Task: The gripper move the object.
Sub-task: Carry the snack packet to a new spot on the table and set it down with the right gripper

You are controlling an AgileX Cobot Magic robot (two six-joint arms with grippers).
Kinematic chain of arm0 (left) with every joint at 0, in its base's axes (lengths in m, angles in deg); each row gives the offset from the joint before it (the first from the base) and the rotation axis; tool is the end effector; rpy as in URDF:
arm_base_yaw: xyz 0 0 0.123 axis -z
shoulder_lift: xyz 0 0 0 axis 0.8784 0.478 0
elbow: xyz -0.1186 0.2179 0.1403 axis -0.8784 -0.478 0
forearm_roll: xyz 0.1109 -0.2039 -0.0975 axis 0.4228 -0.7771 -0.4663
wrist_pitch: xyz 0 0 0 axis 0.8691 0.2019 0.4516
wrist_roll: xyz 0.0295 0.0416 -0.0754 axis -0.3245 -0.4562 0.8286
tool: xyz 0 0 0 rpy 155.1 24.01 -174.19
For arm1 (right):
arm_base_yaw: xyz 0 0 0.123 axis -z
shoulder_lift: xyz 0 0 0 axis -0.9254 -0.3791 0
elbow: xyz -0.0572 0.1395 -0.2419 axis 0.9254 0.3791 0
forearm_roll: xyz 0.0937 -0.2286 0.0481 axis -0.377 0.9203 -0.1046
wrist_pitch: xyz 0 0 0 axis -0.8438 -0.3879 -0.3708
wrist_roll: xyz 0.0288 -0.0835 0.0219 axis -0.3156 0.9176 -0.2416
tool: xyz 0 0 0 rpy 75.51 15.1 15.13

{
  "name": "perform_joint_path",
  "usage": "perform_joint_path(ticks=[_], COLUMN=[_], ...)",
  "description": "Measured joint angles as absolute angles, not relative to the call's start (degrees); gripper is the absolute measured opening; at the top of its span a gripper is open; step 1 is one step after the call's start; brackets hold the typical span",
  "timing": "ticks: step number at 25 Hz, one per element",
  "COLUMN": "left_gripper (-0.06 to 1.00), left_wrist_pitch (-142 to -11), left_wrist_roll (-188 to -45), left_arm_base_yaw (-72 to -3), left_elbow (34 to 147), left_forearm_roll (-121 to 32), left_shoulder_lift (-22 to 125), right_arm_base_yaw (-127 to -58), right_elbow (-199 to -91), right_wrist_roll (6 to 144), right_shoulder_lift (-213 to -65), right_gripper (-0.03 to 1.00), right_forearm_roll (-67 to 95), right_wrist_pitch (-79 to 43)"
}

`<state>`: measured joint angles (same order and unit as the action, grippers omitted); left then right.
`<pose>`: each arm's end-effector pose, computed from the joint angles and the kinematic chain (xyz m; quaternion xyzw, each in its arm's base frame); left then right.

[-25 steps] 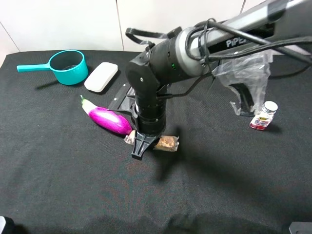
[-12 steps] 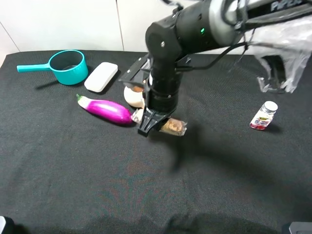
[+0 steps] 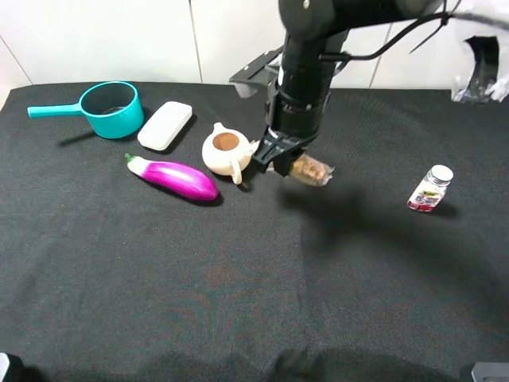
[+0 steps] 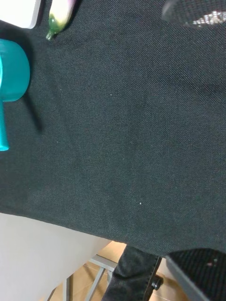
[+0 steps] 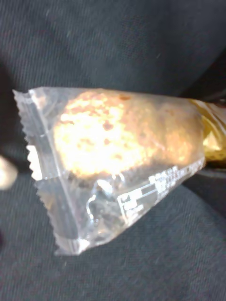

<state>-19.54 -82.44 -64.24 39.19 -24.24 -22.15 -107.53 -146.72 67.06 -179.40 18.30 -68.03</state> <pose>-0.0056 0.0086 0.2751 -0.0259 0.8517 0.0671 0.5191 0.2951 0.2524 0.1829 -0.4472 0.8934 0.0341 0.0274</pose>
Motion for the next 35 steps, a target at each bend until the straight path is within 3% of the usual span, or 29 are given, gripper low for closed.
perform_joint_path(ticks=[13,35], left_gripper=[0.99,0.99], left_wrist_pitch=[-19.54,-19.54], left_wrist_roll=[-82.44,-82.44], left_arm_base_yaw=[-64.24,-64.24], left_elbow=[39.19,39.19], left_forearm_roll=[-24.24,-24.24], left_shoulder_lift=[-22.15,-22.15], right_arm_base_yaw=[-95.92,-70.91], right_elbow=[-153.23,-153.29], right_wrist_roll=[67.92,72.33], right_shoulder_lift=[-177.39,-177.39], right_gripper=[0.14,0.14], right_forearm_roll=[18.05,11.15], right_wrist_pitch=[-74.21,-74.65])
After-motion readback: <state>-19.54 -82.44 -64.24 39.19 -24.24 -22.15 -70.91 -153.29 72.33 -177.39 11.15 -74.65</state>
